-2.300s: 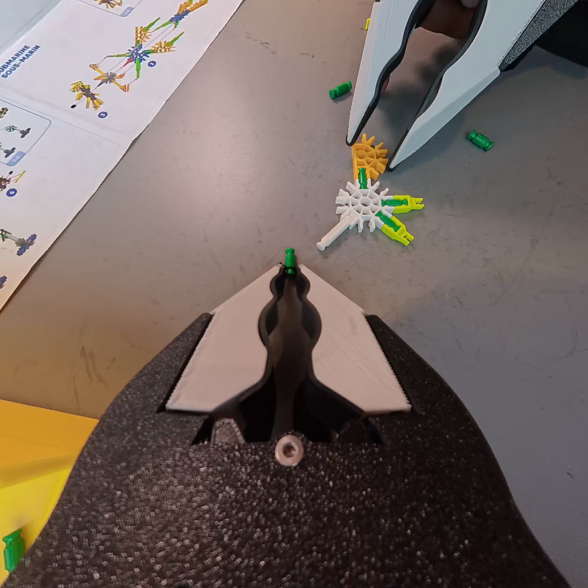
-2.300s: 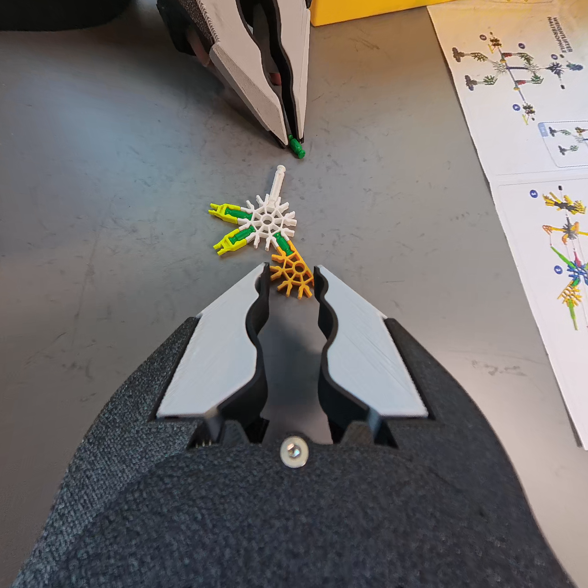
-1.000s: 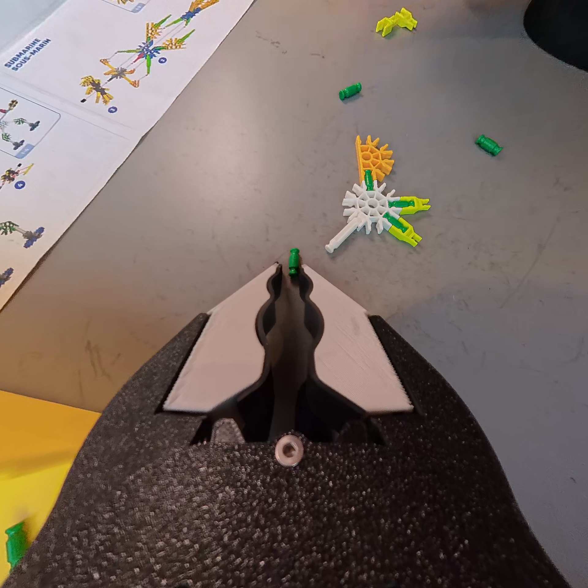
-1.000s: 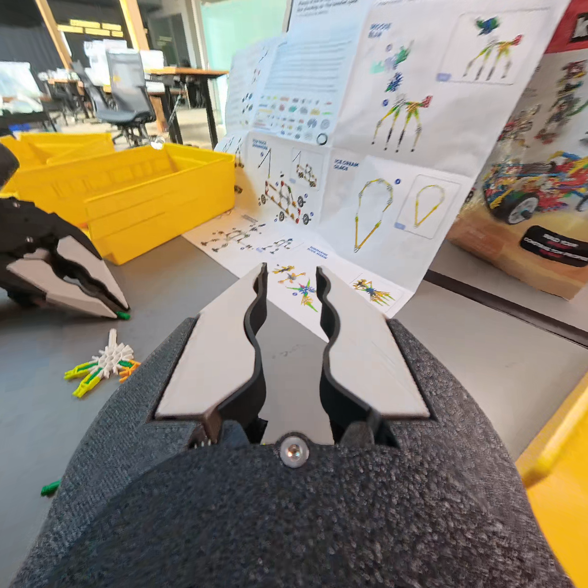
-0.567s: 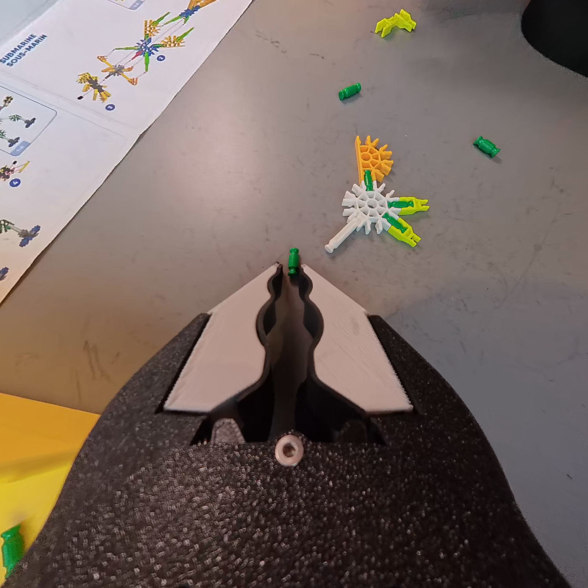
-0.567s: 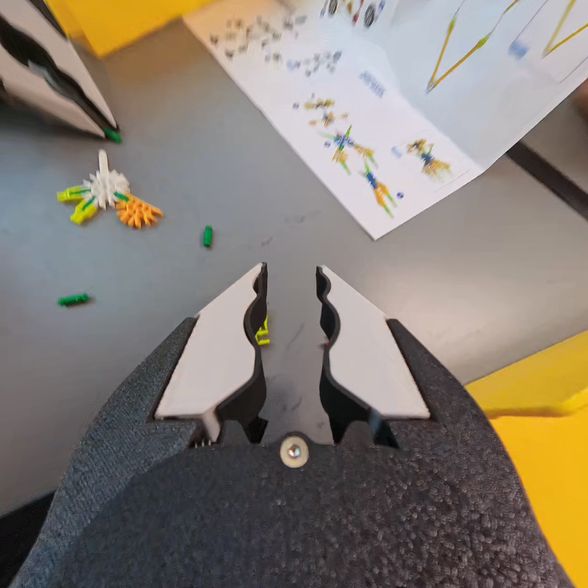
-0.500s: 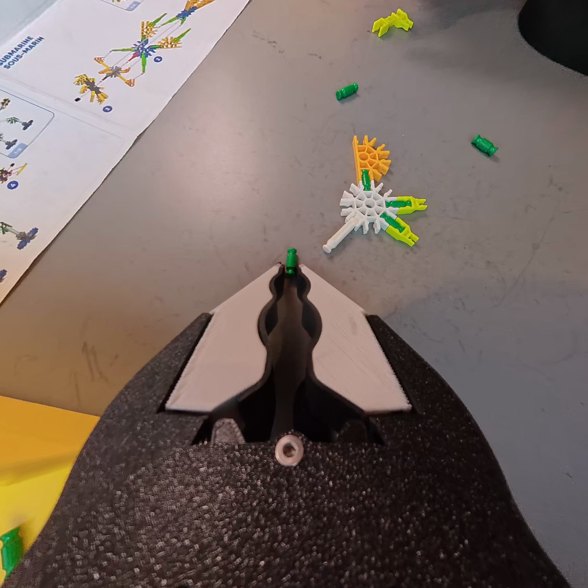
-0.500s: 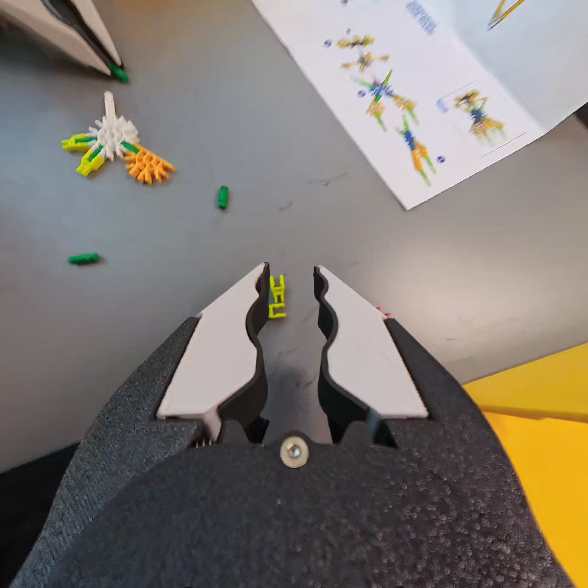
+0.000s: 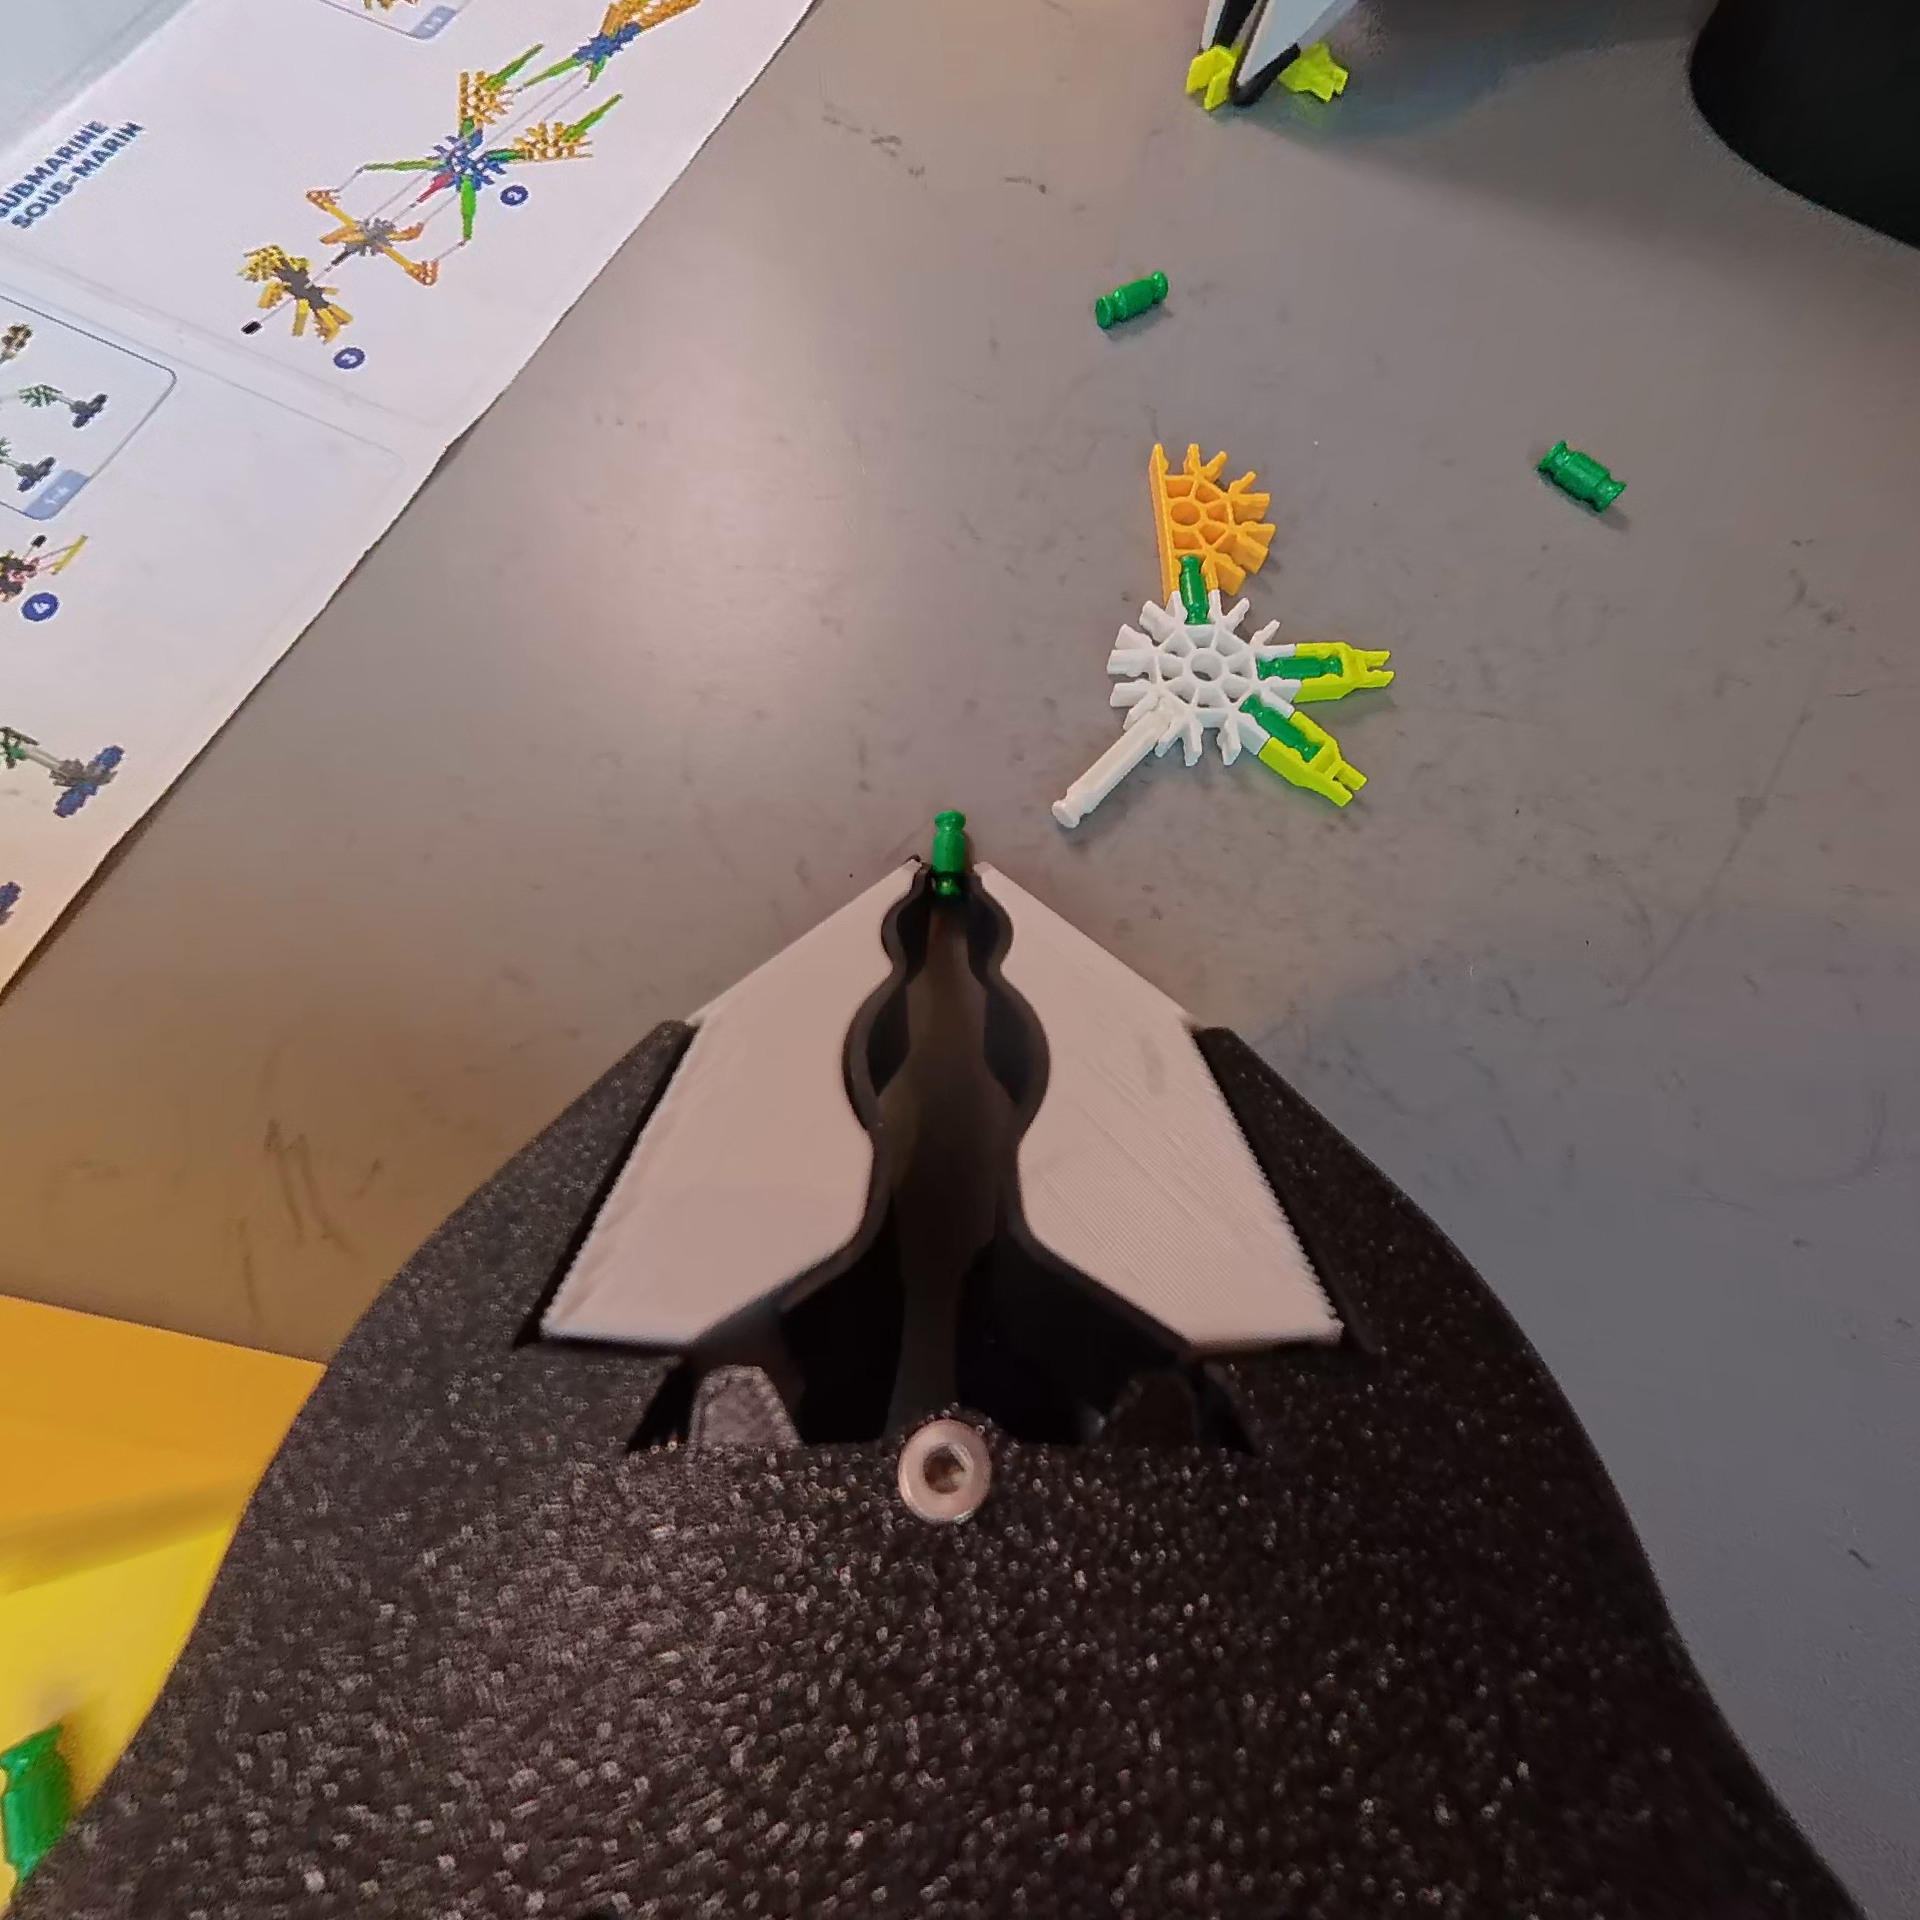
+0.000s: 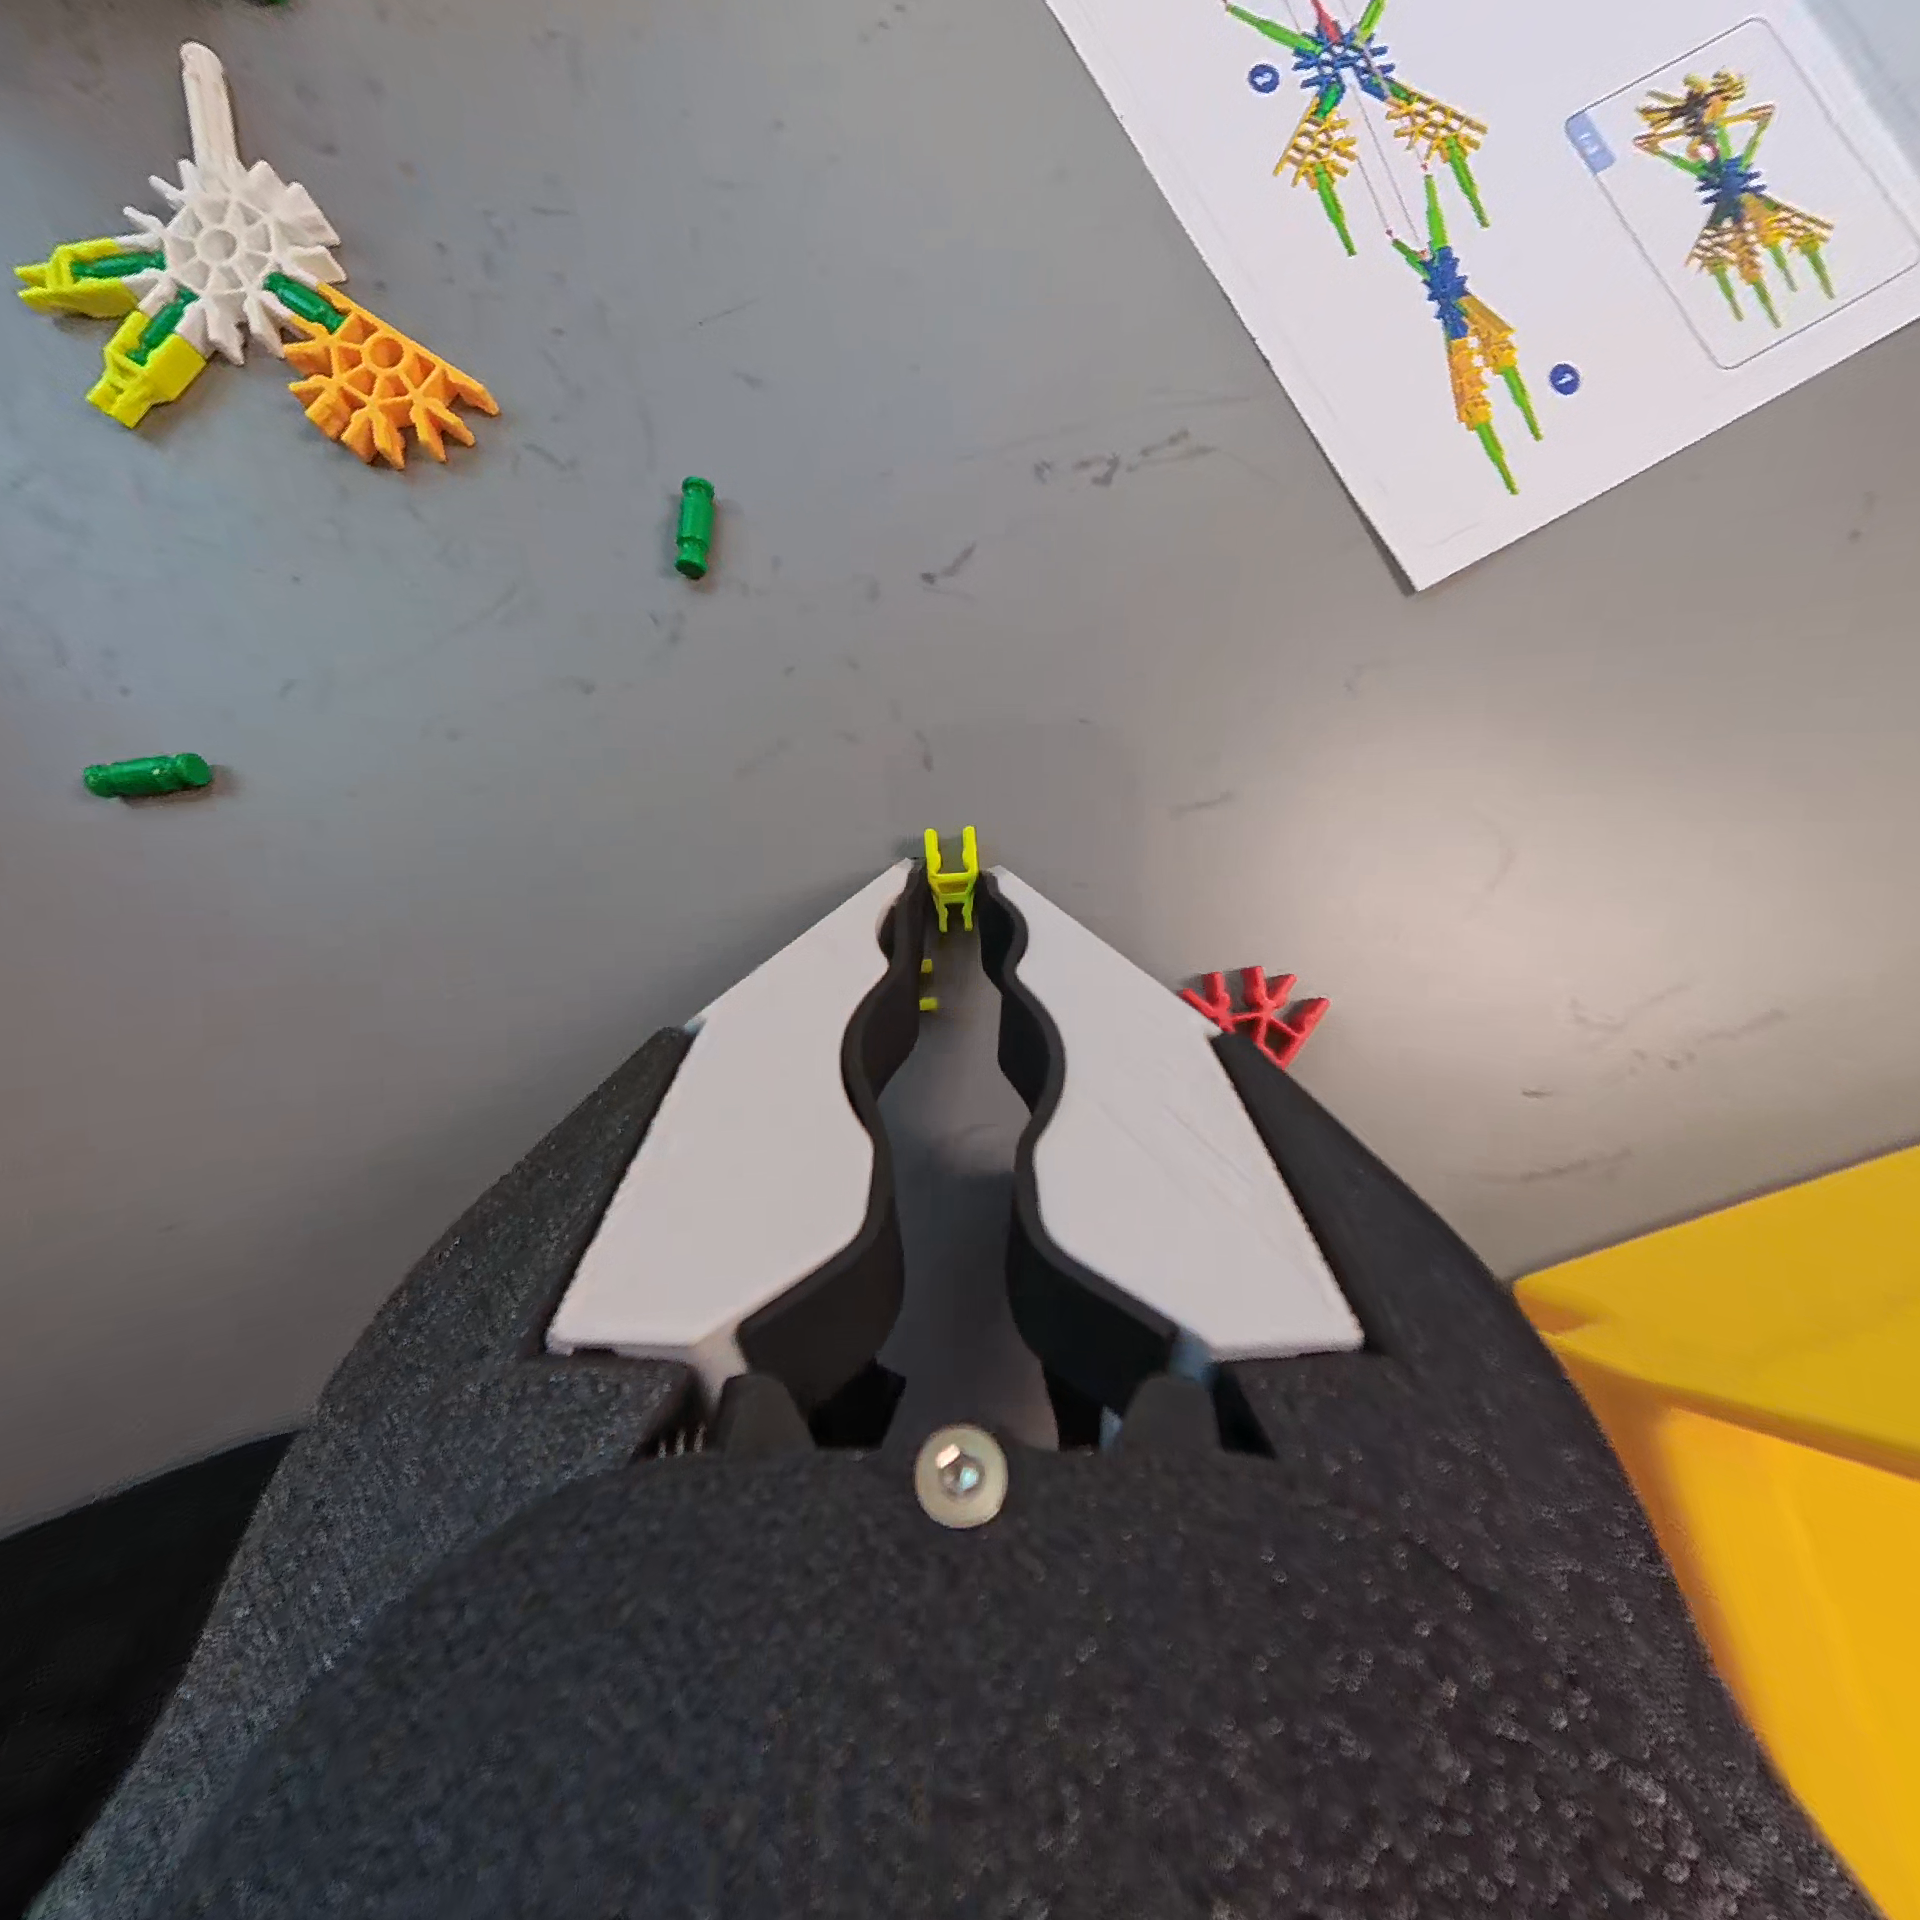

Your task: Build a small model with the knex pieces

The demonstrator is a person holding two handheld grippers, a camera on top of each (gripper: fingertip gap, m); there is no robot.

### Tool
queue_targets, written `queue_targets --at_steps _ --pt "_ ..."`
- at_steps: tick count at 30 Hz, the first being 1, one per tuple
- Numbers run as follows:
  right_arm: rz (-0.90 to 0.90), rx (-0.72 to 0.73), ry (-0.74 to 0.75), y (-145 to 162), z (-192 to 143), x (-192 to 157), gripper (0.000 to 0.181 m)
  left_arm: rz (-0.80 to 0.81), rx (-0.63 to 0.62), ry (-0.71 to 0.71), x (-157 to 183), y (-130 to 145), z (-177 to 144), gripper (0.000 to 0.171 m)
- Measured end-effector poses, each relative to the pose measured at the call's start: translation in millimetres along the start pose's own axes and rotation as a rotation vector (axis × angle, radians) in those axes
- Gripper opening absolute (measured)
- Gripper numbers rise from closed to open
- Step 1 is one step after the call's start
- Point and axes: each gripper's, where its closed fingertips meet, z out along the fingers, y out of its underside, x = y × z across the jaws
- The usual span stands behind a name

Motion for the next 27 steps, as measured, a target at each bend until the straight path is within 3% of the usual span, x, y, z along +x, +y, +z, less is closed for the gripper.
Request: queue_targets --at_steps 6,8,13,19,27 --pt "0.074 0.045 0.089 -6.0 5.1 22.2 0.009 0.003 0.0 -0.001 0.0 0.0 0.0 0.006" --pt "0.092 0.046 0.115 -5.7 4.2 27.5 0.018 0.003 0.0 -0.001 0.0 0.0 0.0 0.006" --pt "0.112 0.128 0.044 -14.5 -17.3 18.7 0.023 0.004 0.0 -0.002 -0.1 0.1 0.0 0.006" --pt "0.03 0.002 -0.088 14.6 -21.2 -12.2 0.024 0.001 0.0 0.0 -0.2 0.0 0.1 0.006" --pt "0.012 -0.038 -0.085 16.3 -12.9 -15.3 0.018 0.001 0.0 0.0 -0.2 0.1 0.2 0.006"
